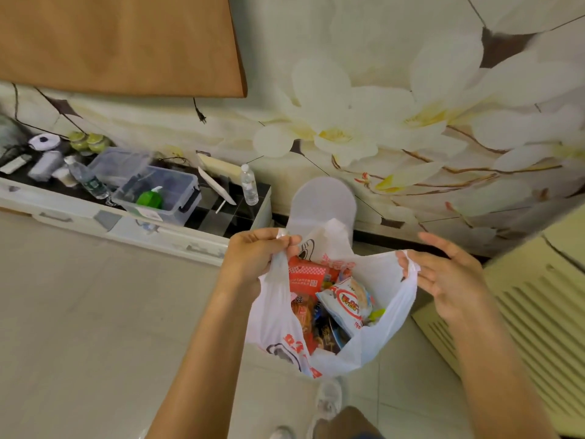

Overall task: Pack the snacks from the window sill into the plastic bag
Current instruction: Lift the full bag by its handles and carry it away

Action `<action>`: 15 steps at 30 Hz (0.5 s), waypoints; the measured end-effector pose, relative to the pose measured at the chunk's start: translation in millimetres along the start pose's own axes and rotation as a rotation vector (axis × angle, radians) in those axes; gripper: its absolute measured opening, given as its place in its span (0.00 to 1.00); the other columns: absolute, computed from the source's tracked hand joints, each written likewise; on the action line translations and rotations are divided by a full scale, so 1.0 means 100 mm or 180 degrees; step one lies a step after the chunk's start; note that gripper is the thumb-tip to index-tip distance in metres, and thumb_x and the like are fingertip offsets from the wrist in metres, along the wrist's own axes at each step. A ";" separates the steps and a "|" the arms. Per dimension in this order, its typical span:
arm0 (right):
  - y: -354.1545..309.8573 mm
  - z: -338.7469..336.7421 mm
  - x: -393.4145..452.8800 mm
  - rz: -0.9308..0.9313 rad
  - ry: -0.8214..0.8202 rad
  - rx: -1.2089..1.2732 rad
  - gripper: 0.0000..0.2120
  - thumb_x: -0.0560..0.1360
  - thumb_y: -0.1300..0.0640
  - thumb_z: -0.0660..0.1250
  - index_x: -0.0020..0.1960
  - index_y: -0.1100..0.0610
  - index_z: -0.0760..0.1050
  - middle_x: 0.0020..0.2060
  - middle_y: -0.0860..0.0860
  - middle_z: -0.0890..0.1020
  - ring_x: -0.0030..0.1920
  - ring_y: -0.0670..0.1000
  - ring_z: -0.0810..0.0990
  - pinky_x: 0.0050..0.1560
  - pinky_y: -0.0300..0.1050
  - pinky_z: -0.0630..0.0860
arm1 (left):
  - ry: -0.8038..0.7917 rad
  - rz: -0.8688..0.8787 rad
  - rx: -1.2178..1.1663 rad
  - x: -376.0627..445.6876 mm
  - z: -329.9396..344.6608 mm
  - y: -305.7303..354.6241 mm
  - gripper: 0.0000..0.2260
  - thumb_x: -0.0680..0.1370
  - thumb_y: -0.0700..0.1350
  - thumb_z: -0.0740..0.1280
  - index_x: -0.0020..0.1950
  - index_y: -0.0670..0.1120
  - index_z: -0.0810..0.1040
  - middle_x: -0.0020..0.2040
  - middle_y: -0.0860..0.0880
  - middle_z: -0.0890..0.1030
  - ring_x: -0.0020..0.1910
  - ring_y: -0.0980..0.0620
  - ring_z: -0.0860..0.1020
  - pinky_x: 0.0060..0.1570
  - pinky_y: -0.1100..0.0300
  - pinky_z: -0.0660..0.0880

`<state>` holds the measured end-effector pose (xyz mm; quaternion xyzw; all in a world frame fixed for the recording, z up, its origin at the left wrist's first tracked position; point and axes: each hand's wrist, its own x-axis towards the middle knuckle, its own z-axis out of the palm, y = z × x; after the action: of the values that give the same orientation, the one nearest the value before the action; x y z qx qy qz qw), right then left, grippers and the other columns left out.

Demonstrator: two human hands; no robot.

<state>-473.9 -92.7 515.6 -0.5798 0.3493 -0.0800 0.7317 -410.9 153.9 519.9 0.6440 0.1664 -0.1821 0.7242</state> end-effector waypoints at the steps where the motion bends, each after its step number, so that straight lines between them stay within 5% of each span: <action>1: -0.01 0.10 0.15 0.0015 0.0007 -0.0008 0.17 0.70 0.70 0.70 0.54 0.53 0.76 0.43 0.61 0.83 0.43 0.55 0.84 0.43 0.45 0.79 | 0.0018 0.0009 0.0029 0.18 0.02 0.06 0.04 0.75 0.36 0.69 0.47 0.38 0.84 0.42 0.43 0.85 0.37 0.54 0.83 0.34 0.63 0.79; 10: -0.17 0.78 1.79 0.0388 -0.0006 -0.0341 0.16 0.72 0.67 0.70 0.58 0.56 0.76 0.48 0.60 0.82 0.45 0.58 0.83 0.45 0.50 0.80 | 0.0287 -0.0465 0.0237 1.93 0.36 0.41 0.04 0.76 0.36 0.68 0.44 0.39 0.83 0.44 0.41 0.84 0.44 0.48 0.81 0.43 0.55 0.81; 15: -0.18 1.07 2.66 0.0611 0.0104 -0.0510 0.09 0.75 0.65 0.67 0.55 0.57 0.76 0.45 0.56 0.81 0.39 0.54 0.81 0.28 0.39 0.79 | 0.0538 -0.0693 0.0428 2.88 0.57 0.39 0.02 0.76 0.37 0.70 0.43 0.42 0.81 0.43 0.43 0.83 0.40 0.49 0.81 0.35 0.59 0.78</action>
<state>-206.7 -152.7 429.6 -0.5990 0.4204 0.0092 0.6815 -139.2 87.5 423.1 0.6822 0.2830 -0.2154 0.6389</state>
